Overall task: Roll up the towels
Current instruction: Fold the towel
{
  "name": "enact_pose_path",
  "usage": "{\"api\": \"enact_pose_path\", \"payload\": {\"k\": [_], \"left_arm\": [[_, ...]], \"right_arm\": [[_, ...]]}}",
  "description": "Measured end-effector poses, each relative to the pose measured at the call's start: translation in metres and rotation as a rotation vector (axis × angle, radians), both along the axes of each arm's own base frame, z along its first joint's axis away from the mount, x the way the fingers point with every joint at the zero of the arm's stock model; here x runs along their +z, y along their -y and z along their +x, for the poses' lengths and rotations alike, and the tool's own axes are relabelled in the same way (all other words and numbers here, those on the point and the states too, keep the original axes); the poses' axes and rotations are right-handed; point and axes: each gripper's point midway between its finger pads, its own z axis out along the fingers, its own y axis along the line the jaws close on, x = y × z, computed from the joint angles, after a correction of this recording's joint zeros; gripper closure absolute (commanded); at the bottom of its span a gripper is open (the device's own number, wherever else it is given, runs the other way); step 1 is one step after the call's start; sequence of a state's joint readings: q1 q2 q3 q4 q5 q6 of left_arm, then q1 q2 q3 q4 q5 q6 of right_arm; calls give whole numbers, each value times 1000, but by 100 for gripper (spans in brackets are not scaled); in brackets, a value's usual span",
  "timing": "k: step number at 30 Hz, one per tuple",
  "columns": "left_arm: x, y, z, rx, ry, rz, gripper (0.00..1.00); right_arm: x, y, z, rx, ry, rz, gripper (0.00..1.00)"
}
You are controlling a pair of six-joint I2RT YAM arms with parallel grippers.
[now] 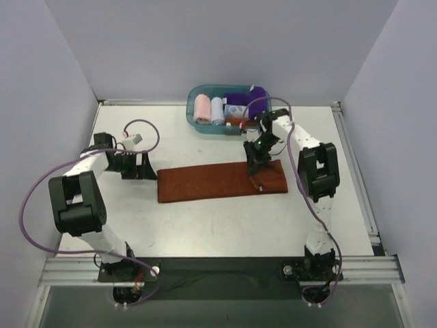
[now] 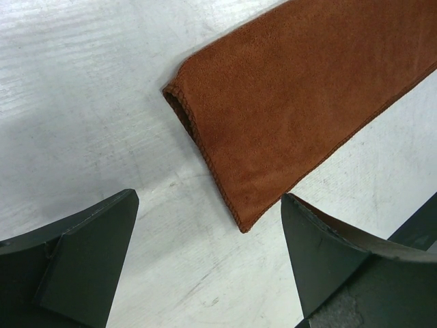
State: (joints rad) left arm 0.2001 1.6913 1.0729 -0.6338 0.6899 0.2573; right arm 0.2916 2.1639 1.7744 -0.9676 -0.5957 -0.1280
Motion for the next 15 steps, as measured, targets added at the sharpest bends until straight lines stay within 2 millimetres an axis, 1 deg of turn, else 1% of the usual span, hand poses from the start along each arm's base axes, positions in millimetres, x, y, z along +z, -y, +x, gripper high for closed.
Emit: {"api": "enact_pose_path", "payload": {"k": [3,6,9,15], "left_arm": [[-1,0,0,8,-12,-5,3],[-2,1,-1,10,-16,-6,3],[-2,0,-1,11,-16,-5,3],[-3,0,-1,11,-19,-4,3]], "right_arm": [[1,-18,2,18,13,13,100],[1,-30,8,21,22,23,100],[-4,-36,13,15,23,27,100],[-12,-47,9,22,-2,23,100]]}}
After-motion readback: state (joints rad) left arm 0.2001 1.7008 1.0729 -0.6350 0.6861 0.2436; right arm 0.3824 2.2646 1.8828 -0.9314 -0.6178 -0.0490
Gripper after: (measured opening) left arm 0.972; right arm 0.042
